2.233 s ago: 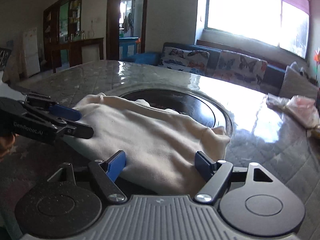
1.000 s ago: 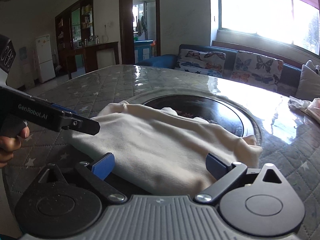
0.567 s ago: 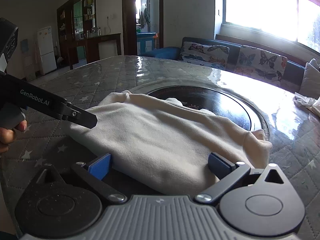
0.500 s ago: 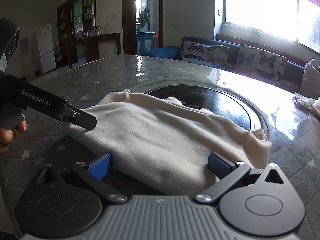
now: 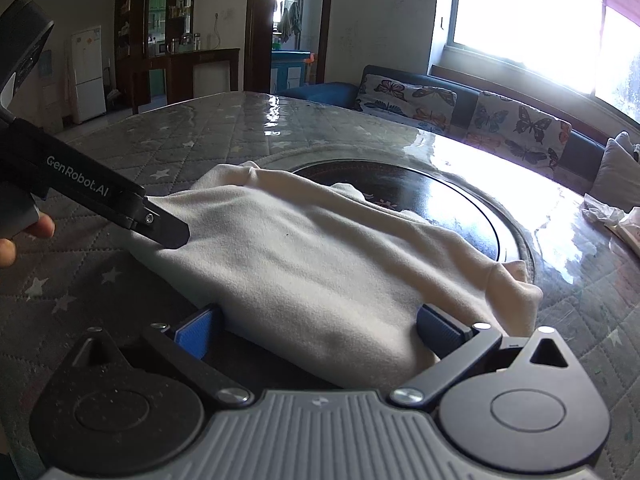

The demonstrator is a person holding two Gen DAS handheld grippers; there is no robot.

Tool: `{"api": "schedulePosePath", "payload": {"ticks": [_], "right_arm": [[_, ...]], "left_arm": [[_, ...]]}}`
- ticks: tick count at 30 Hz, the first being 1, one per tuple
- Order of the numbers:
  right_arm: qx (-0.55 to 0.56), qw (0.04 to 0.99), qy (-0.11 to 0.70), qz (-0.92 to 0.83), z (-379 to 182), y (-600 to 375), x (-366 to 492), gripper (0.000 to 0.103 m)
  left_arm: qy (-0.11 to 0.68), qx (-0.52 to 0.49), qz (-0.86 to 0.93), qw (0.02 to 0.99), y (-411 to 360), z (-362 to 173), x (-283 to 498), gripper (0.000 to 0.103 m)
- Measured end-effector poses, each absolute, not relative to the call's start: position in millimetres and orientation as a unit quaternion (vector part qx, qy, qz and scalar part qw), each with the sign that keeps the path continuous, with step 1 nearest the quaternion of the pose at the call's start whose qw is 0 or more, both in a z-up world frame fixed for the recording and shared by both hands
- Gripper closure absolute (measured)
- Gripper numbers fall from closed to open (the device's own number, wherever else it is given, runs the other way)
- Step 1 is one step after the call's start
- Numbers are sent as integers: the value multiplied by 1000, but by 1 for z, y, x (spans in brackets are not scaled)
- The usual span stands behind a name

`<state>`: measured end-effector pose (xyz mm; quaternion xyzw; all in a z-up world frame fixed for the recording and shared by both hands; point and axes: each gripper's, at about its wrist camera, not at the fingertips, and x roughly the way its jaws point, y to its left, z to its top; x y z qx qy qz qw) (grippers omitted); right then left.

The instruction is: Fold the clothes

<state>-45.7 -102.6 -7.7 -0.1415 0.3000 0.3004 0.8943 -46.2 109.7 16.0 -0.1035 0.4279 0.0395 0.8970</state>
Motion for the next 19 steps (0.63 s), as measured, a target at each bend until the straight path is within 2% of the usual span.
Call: {"api": "schedulePosePath", "payload": {"ticks": [19], "right_arm": [[-142, 894, 300, 301, -6, -104, -46, 0]], "left_arm": [[428, -99, 55, 897, 106, 15, -45, 0]]}}
